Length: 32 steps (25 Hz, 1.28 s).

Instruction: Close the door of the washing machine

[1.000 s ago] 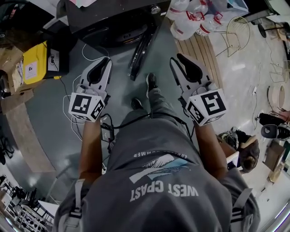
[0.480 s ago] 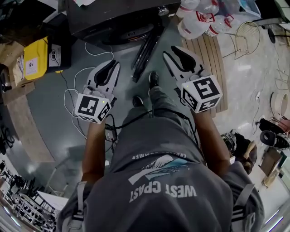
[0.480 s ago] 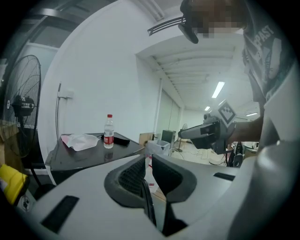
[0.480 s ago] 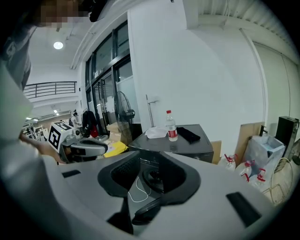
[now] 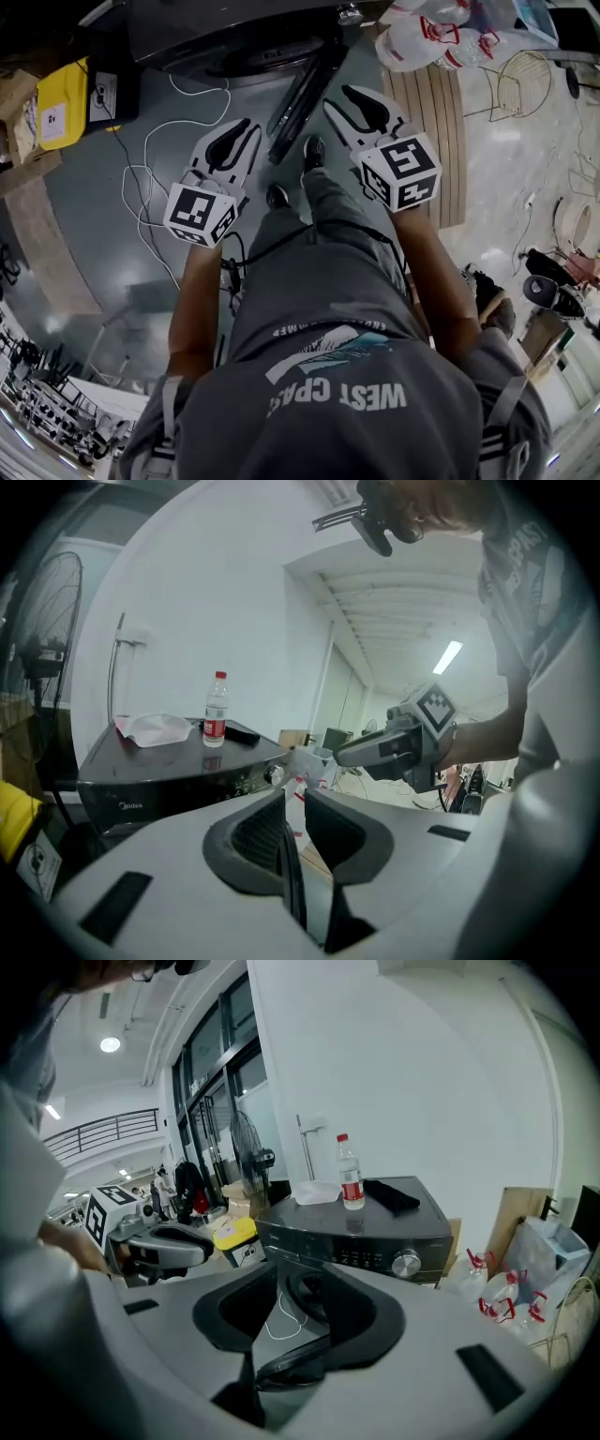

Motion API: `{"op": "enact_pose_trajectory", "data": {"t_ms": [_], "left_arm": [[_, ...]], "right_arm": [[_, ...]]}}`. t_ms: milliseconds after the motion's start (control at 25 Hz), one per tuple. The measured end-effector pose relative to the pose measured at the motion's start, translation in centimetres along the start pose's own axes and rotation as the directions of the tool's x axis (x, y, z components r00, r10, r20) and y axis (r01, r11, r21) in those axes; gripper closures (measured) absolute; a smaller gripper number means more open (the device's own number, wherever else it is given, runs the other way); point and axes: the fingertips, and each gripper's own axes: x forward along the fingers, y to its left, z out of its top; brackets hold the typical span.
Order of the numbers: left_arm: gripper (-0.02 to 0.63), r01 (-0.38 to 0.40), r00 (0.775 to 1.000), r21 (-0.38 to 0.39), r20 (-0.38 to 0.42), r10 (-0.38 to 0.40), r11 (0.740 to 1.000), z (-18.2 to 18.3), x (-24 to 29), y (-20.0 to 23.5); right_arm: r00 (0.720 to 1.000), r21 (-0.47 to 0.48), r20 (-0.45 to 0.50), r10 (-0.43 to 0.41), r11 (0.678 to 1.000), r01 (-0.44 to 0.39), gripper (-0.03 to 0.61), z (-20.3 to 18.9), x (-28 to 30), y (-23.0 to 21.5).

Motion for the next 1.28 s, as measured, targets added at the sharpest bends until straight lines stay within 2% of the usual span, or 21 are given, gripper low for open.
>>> {"op": "enact_pose_trajectory", "data": {"t_ms": [640, 1280], "left_arm": [[0.450, 0.006, 0.988, -0.095, -0.154, -0.021, 0.995, -9.7, 5.8, -0.2], [0.434, -0.034, 0.958, -0.177, -0.286, -0.018, 0.984, -19.4, 10.2, -0.7]], "right_arm": [[0.976, -0.075, -0.214, 0.046, 0.995, -0.063, 0.388, -7.9, 7.0, -2.7], [0.908, -0.200, -0.411, 0.087, 0.963, -0.182, 0.374, -15.2, 11.7, -3.7]]}}
